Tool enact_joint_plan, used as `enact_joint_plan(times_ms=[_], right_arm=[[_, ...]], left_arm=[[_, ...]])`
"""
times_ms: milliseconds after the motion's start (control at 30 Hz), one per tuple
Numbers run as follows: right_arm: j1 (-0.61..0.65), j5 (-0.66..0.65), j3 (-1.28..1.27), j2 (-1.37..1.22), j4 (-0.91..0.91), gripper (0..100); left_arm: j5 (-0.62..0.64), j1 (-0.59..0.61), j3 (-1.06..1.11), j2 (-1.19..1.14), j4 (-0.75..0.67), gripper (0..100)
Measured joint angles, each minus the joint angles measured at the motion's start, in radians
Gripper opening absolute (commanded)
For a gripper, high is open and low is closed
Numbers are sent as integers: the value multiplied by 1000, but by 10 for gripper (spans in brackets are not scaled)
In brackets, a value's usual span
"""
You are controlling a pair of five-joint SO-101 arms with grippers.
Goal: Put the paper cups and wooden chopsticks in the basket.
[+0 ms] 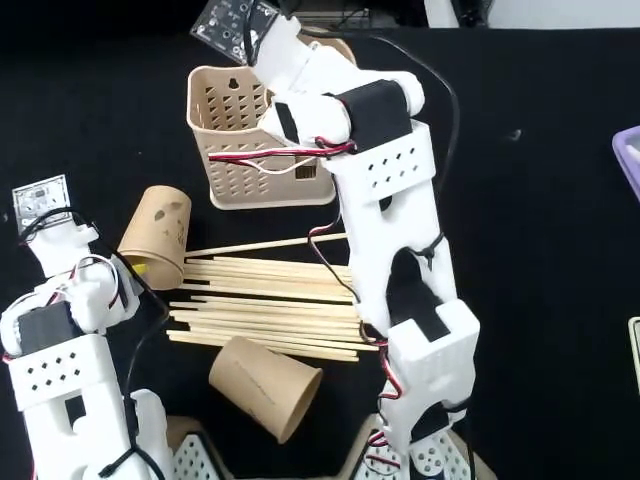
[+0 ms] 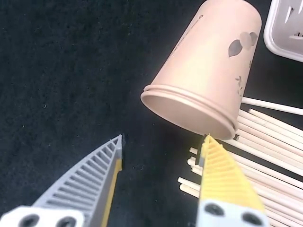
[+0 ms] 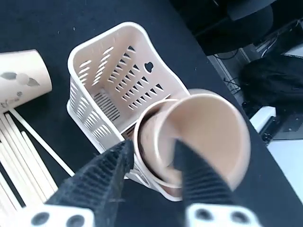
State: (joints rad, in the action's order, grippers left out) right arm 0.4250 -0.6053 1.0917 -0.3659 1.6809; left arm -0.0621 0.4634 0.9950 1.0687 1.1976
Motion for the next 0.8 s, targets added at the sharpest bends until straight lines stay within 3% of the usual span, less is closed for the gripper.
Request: enact_joint_plan(times_ms=[200, 467, 633, 800], right_arm=[[0, 29, 123, 0, 11, 205], [0, 245, 256, 118, 54, 170], [0, 296, 2, 334, 54, 170], [38, 249, -482, 658, 54, 170]], left_arm=[[0, 0, 0, 0, 0, 267], [0, 0, 0, 0, 0, 267], [0, 0, 0, 0, 0, 267], [-2, 0, 11, 0, 0, 267]])
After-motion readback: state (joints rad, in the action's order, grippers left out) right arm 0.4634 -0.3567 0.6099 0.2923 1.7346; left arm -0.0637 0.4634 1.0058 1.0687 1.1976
